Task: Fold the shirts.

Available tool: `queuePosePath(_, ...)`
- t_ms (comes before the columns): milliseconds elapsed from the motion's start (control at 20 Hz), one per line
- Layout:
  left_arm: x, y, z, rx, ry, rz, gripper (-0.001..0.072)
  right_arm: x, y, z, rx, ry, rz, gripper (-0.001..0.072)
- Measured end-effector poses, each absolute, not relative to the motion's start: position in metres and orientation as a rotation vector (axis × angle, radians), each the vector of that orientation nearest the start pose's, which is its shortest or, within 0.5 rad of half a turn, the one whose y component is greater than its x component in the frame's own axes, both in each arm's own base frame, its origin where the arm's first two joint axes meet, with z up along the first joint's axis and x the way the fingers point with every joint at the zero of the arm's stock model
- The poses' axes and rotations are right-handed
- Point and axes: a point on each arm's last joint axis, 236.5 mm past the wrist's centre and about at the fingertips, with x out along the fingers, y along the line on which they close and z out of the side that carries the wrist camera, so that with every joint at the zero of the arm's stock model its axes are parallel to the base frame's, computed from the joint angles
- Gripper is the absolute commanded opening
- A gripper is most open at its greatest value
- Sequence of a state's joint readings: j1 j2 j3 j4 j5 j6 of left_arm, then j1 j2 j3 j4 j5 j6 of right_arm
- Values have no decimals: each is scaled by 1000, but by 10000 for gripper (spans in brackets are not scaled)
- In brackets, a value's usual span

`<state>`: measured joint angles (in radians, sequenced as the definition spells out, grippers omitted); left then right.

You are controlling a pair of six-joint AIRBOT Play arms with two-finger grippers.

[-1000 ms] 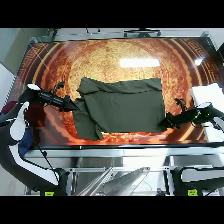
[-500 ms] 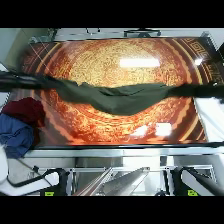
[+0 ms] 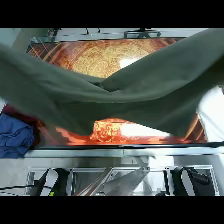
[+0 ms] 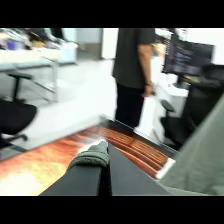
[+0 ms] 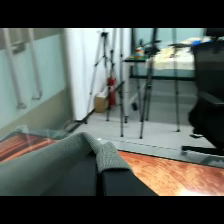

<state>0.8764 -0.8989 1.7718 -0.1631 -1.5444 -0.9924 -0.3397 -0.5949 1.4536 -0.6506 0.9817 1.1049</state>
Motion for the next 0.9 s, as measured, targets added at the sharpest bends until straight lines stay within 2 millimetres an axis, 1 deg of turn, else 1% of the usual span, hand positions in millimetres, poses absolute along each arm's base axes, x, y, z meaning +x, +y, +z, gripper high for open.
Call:
queuePosePath(50,233,-81,512,-169,-81,-791,25,259,71,462,112,-52,371,21)
queuePosePath(100,237,-77,510,-196,-78,-785,25,268,68,452,130,-11,368,21)
queuePosePath(150,245,-73,503,-229,-62,-791,20,281,67,436,153,55,377,20)
queuePosePath(200,255,-71,492,-255,-33,-804,20,295,65,417,174,124,388,21)
queuePosePath(250,270,-68,477,-284,12,-813,20,312,64,395,203,201,402,21)
queuePosePath(300,291,-65,454,-321,75,-817,20,328,63,372,227,272,409,21)
queuePosePath(400,338,-64,395,-388,234,-808,20,361,60,319,268,422,414,21)
queuePosePath(500,386,-69,322,-440,413,-782,19,392,55,258,300,575,400,21)
queuePosePath(550,410,-71,280,-457,506,-756,19,407,52,225,314,647,387,22)
queuePosePath(650,449,-74,200,-479,665,-700,19,435,47,161,345,777,361,21)
queuePosePath(700,466,-75,161,-486,733,-670,18,449,44,128,360,832,347,22)
queuePosePath(750,480,-74,127,-491,788,-645,18,461,42,98,377,876,330,21)
queuePosePath(850,507,-72,69,-498,869,-602,9,484,36,42,404,941,290,21)
queuePosePath(900,518,-70,48,-495,893,-591,9,494,34,18,415,962,271,21)
